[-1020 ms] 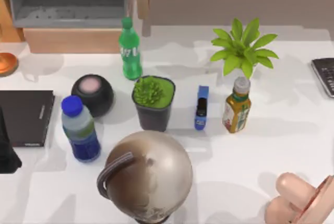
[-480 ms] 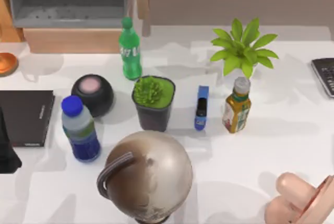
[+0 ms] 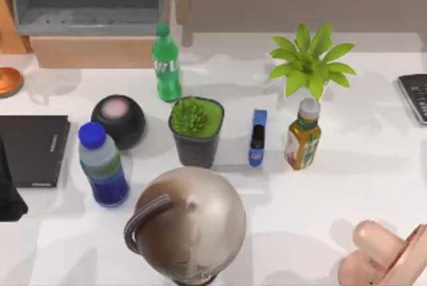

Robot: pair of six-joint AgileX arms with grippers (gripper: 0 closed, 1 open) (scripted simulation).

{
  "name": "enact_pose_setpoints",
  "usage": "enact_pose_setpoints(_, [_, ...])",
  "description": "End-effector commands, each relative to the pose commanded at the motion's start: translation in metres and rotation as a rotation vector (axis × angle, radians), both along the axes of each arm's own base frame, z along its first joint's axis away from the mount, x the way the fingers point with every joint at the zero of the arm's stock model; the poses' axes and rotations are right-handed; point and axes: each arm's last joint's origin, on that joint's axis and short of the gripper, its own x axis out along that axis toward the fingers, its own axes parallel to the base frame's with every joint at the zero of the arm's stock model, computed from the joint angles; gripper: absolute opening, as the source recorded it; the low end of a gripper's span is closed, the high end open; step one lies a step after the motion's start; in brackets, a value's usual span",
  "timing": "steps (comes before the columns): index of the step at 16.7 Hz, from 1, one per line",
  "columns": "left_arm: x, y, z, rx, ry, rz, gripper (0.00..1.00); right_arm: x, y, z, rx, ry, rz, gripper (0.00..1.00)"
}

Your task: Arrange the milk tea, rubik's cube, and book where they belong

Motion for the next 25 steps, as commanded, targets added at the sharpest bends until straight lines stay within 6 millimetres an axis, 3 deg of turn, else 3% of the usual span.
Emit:
enact_pose_setpoints(4, [0.0, 0.0, 0.0, 0.0, 0.0, 0.0, 1.0, 0.026, -0.001, -0.009, -0.016, 0.016, -0.005, 0.0])
enact_pose_setpoints(9, [0.0, 0.0, 0.0, 0.0, 0.0, 0.0, 1.0, 0.028, -0.001, -0.011, -0.016, 0.022, -0.006, 0.0])
enact_pose_setpoints(22, [0.0, 0.0, 0.0, 0.0, 0.0, 0.0, 1.0, 0.028, -0.001, -0.011, -0.016, 0.022, -0.006, 0.98])
enact_pose_setpoints(25, [0.0, 0.0, 0.0, 0.0, 0.0, 0.0, 1.0, 0.028, -0.001, -0.011, -0.016, 0.022, -0.006, 1.0])
